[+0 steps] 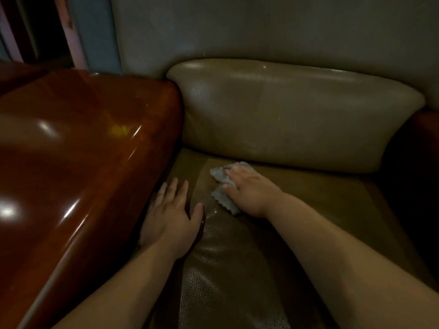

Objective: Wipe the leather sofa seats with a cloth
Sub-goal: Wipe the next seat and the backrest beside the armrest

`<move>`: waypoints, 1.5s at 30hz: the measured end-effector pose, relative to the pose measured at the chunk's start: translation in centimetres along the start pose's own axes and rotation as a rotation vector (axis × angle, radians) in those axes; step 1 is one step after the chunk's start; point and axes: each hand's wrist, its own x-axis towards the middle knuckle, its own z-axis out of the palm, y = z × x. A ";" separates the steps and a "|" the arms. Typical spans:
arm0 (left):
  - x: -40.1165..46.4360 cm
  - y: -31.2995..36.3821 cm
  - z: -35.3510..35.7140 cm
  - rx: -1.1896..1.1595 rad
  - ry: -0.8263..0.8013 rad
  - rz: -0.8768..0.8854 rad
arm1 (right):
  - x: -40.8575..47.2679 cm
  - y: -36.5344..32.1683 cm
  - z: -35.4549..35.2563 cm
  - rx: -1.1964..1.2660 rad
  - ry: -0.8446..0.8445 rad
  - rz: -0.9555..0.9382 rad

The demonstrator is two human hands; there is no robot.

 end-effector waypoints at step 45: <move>-0.4 0.1 0.2 -0.035 0.010 0.004 | 9.1 -4.3 -0.7 0.019 -0.194 -0.144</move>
